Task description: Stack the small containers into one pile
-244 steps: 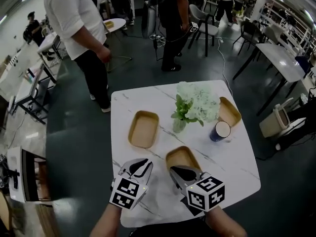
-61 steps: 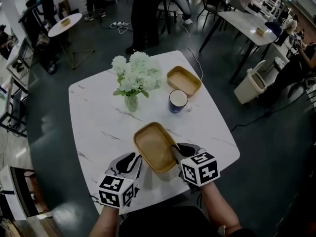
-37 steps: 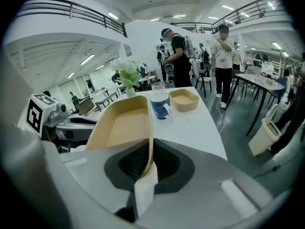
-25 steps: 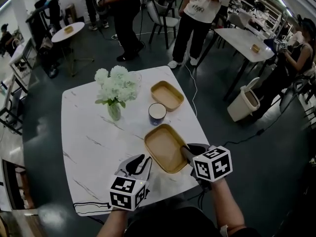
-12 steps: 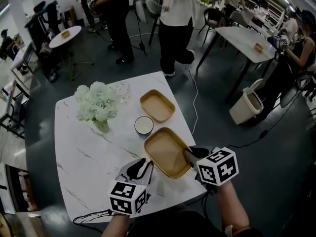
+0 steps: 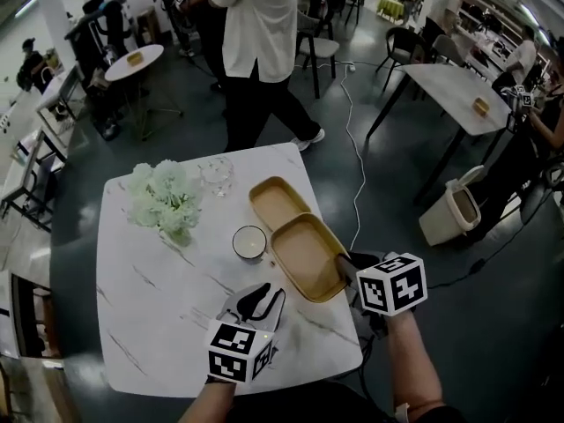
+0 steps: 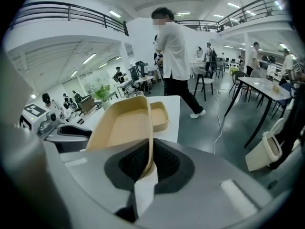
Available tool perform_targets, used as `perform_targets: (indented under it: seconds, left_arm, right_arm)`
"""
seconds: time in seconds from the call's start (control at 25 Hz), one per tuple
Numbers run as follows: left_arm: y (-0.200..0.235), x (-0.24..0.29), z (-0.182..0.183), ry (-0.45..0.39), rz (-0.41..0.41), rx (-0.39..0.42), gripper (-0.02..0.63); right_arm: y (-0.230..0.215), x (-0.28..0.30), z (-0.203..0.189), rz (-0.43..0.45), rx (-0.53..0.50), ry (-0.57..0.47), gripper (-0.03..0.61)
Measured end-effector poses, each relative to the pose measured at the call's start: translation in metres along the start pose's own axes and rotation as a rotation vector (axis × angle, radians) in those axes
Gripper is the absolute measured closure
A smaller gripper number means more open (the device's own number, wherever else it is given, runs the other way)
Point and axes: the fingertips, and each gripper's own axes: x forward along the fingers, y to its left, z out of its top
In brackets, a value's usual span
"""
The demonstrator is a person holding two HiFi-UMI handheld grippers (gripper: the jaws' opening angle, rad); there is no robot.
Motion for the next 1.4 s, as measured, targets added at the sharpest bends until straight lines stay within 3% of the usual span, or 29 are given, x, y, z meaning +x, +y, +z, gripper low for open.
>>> perform_targets:
  seconds: [0.4,0.64,1.4]
  left_arm:
    - [0.03,0.015,0.017,-0.024,0.143,-0.03,0.512]
    - [0.05,0.018,0.026,-0.032,0.19,-0.045,0.512]
    - [0.085,0.02,0.017,0.002,0.23,-0.094,0.509]
  right_arm:
    - [-0.023,0.051,0.045,0.033,-0.019,-0.004,0.557]
    - [-0.029,0.083,0.071,0.022,-0.029,-0.01,0.557]
    - [-0.047,0.144,0.094,-0.043,-0.073,0.017,0.558]
